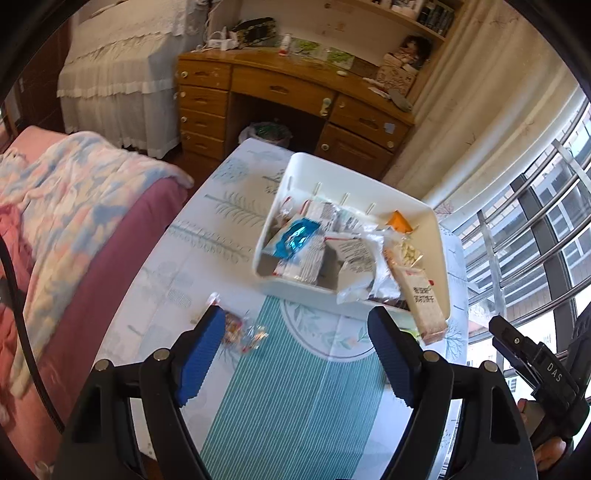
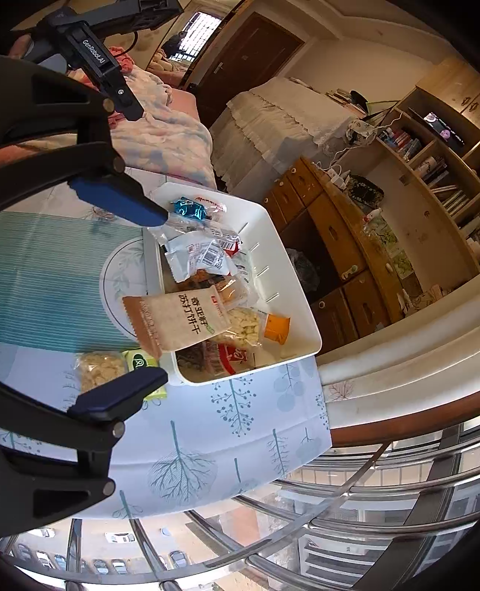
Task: Organize snacks
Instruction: 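Move the left gripper to the nut packet while the right approaches the crumbly pastry bag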
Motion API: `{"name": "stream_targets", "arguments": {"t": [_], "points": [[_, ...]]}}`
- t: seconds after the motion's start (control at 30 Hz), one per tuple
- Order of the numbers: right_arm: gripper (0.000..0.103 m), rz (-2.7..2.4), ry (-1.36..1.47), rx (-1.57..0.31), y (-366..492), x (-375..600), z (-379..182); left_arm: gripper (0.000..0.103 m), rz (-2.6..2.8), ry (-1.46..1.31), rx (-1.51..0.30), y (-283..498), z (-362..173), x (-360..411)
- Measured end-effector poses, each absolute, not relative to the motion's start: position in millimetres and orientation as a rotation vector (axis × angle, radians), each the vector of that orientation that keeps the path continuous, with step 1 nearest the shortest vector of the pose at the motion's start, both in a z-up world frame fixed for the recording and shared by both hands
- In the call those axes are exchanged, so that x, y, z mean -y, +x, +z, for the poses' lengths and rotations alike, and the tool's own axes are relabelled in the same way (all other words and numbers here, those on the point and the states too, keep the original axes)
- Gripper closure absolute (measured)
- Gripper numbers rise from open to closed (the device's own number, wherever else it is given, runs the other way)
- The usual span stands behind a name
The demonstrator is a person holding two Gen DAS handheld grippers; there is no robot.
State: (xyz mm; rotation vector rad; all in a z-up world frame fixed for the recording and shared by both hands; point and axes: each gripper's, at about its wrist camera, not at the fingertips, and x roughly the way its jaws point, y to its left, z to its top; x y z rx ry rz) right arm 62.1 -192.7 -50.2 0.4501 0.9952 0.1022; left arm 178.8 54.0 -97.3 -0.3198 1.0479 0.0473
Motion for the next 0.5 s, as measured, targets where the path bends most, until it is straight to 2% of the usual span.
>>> {"name": "stream_targets", "arguments": {"t": [0.17,0.3,0.5], "points": [[0.023,0.101,0.443,-1.03,54.7,196.1,-60.2,0.024,0.102,-0.343,-1.077,156.0,-111.2,-67.0],[0.018,0.096,0.439,-1.067,52.4,195.9,-71.4,0.024,0.137,-0.356,-1.111,144.0,-123.5,-76.8],[0.017,0.073,0.421,-1.149,51.6,191.6,-95.2,0.023,0.174,-0.356,-1.163,140.8,-141.9,-88.1]]}}
